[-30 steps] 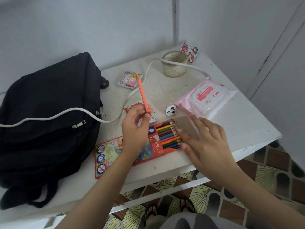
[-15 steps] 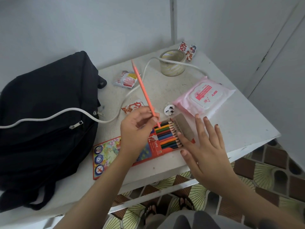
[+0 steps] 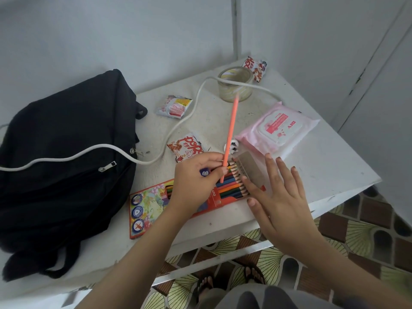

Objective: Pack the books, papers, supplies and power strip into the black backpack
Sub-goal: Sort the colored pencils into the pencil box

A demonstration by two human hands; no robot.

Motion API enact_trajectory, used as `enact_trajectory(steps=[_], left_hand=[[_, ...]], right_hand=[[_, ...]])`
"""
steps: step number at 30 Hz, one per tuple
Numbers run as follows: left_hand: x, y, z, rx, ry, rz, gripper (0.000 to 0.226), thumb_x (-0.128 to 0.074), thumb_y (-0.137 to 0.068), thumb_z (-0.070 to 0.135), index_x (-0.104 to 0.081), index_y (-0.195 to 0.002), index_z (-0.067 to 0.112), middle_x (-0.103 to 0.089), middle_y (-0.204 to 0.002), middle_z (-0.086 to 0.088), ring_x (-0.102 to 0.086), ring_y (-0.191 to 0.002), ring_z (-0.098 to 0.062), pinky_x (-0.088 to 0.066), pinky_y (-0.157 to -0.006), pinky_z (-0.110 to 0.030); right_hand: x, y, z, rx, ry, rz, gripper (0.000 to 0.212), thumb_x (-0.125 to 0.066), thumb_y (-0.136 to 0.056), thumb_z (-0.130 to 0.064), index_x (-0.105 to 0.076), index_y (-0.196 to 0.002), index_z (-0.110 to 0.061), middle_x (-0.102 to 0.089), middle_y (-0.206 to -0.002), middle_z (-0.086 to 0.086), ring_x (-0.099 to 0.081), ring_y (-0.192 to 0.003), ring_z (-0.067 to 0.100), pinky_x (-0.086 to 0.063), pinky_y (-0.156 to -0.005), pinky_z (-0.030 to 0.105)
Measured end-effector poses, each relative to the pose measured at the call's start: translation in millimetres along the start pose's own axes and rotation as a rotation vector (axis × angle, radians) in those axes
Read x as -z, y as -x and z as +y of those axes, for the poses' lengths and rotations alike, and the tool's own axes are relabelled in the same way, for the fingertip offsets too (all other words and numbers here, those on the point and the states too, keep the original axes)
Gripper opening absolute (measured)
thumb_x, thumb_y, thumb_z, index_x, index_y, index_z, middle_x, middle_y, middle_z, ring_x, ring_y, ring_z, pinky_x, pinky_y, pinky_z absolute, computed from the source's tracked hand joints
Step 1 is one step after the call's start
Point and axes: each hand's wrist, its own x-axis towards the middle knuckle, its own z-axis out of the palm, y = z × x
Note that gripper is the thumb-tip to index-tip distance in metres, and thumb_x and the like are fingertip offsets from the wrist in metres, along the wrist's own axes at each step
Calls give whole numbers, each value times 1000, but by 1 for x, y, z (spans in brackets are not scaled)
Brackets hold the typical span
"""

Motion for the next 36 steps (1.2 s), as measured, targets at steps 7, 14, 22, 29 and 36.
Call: enact_trajectory(steps=[7, 14, 22, 29, 36], left_hand=[[-10, 3, -10, -70, -93, -65, 21, -74, -76, 10, -75, -96, 18, -72, -97, 12, -63, -92, 5, -48, -89, -18], [-11, 3, -14, -93, -126, -73, 25, -74, -77, 9, -74, -100, 19, -69, -93, 17, -62, -96, 5, -45, -88, -11], [-7, 8, -23, -338, -400, -79, 23, -63, -82, 15, -73, -103, 17, -70, -107, 0, -56, -115, -14, -37, -104, -42], [4, 20, -27, -428, -793, -251, 54, -33, -94, 49, -57, -129, 16, -50, -138, -13, -43, -131, -29, -17, -112, -41], [3, 23, -33, -373, -897, -336, 67, -11, -97, 57, -41, -141, 17, -33, -150, -13, -28, -140, -27, -15, -114, -49]], right_hand=[[-1, 1, 0, 2, -9, 27, 48, -25, -98, -40, -54, -134, -26, -33, -148, 23, -16, -141, 35, -8, -115, 48], [1, 1, -3, -44, -242, 168, 35, -35, -96, -30, -60, -112, -12, -48, -137, 19, -29, -137, 33, -19, -115, 41], [0, -1, -3, -153, -122, 111, 50, -28, -95, -37, -35, -140, -17, -29, -151, 20, -19, -140, 35, -7, -113, 41], [-2, -7, -6, -74, 61, -33, 54, -19, -97, -47, -22, -149, -30, -15, -157, 12, -8, -145, 26, -1, -114, 53], [-2, -9, -7, -60, 120, -40, 55, -24, -97, -47, -24, -148, -27, -20, -155, 15, -11, -145, 29, -3, -112, 58]])
